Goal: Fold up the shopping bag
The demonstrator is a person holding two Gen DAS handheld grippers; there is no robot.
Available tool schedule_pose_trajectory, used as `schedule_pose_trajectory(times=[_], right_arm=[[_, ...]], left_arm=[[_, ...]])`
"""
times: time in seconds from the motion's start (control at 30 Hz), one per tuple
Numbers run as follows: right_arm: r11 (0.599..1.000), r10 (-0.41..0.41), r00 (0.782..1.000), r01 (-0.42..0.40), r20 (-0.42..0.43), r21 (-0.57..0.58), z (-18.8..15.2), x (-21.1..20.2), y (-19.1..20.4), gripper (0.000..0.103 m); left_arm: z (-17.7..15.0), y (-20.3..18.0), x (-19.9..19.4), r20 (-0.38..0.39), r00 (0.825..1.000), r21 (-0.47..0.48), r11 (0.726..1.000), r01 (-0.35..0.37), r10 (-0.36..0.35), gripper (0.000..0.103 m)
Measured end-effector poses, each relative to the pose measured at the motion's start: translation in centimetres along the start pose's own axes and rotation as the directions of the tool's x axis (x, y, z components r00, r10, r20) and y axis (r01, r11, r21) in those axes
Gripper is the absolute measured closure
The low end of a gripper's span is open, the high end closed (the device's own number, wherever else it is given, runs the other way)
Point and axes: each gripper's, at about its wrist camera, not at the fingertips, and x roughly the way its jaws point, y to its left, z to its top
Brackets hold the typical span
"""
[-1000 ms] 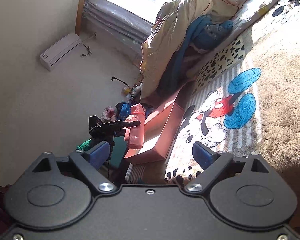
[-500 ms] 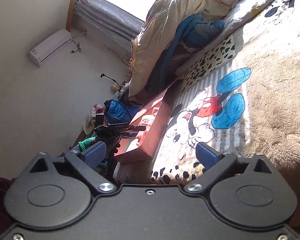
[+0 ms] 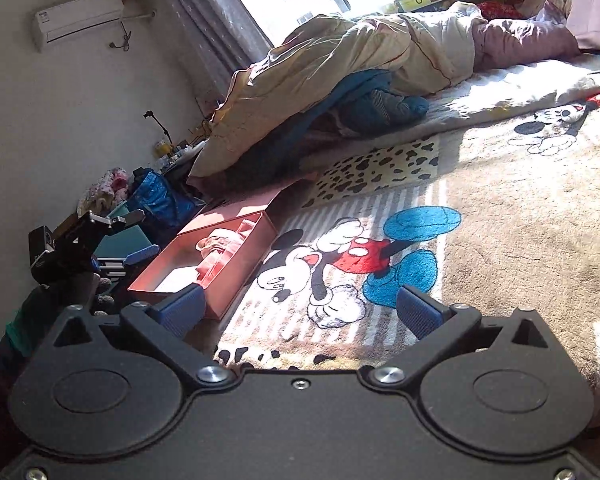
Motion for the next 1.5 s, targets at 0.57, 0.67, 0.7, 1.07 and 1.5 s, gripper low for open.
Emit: schedule_pose_trajectory(times=[0.57, 0.67, 0.7, 1.07, 1.5], right_arm=[[0.892, -0.447, 0.894, 0.448, 0.038, -0.062, 0.7, -3.8, 1.8, 0.000], [0.882, -0.463, 0.884, 0.466, 0.055, -0.071, 0.4, -4.5, 2.2, 0.000], [0.878, -0.469, 0.881, 0.473, 0.058, -0.076, 0.3, -4.7, 2.3, 0.000], [0.875, -0.474, 0.879, 0.476, 0.037, -0.088, -0.8, -5.0, 3.5, 0.000], [0.885, -0.456, 0.890, 0.454, -0.002, -0.104, -1.4, -3.4, 3.9, 0.000]], left_arm=[[-13.8, -16.3, 3.6, -0.100, 0.941, 0.564, 0.797, -0.215, 0.324, 0.000], [-14.4, -16.9, 3.2, -0.121, 0.937, 0.537, 0.815, -0.216, 0.328, 0.000], [-14.5, -17.2, 3.1, -0.116, 0.935, 0.539, 0.812, -0.225, 0.336, 0.000], [-16.2, -20.1, 1.3, -0.034, 0.930, 0.564, 0.775, -0.284, 0.366, 0.000], [-17.7, -20.6, -0.3, 0.066, 0.894, 0.608, 0.693, -0.387, 0.442, 0.000]])
